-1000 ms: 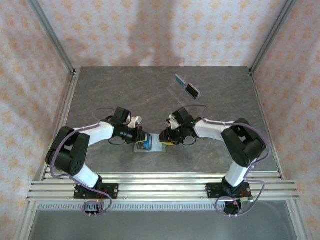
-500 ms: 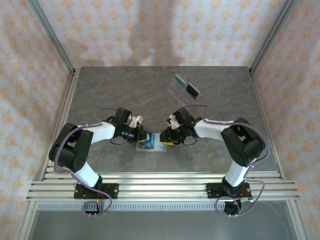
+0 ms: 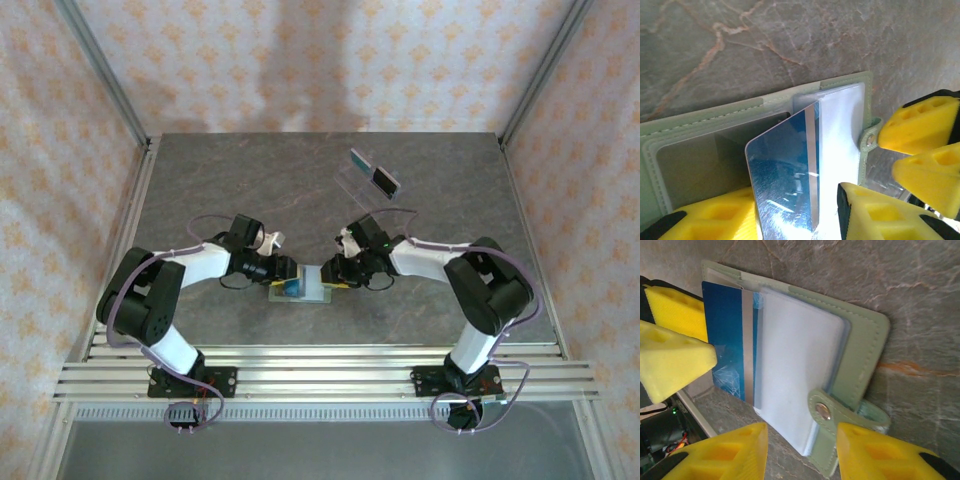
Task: Put the credit cards into the card holder
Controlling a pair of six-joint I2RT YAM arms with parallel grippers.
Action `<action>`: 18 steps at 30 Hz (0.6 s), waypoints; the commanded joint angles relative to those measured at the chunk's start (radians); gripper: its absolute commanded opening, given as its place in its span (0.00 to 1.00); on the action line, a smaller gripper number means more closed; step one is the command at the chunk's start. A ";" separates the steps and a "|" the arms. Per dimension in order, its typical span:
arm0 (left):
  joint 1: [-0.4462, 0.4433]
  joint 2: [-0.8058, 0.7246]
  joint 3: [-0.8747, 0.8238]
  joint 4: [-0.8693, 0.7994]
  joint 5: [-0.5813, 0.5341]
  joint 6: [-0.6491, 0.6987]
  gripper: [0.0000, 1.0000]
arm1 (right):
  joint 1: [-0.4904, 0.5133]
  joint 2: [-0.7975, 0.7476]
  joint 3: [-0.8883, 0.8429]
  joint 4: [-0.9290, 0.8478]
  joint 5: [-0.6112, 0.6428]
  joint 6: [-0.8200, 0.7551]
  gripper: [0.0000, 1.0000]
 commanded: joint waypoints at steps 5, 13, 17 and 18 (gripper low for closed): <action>-0.014 -0.035 0.032 -0.114 -0.134 0.036 0.44 | -0.005 -0.053 -0.023 -0.046 0.107 -0.031 0.40; -0.077 -0.019 0.093 -0.197 -0.230 0.049 0.39 | -0.001 -0.021 -0.029 -0.011 0.097 -0.021 0.45; -0.108 -0.016 0.127 -0.243 -0.269 0.059 0.38 | 0.001 0.002 -0.044 0.052 0.061 0.001 0.43; -0.116 -0.010 0.140 -0.262 -0.277 0.065 0.38 | 0.001 0.008 -0.047 0.068 0.052 0.007 0.42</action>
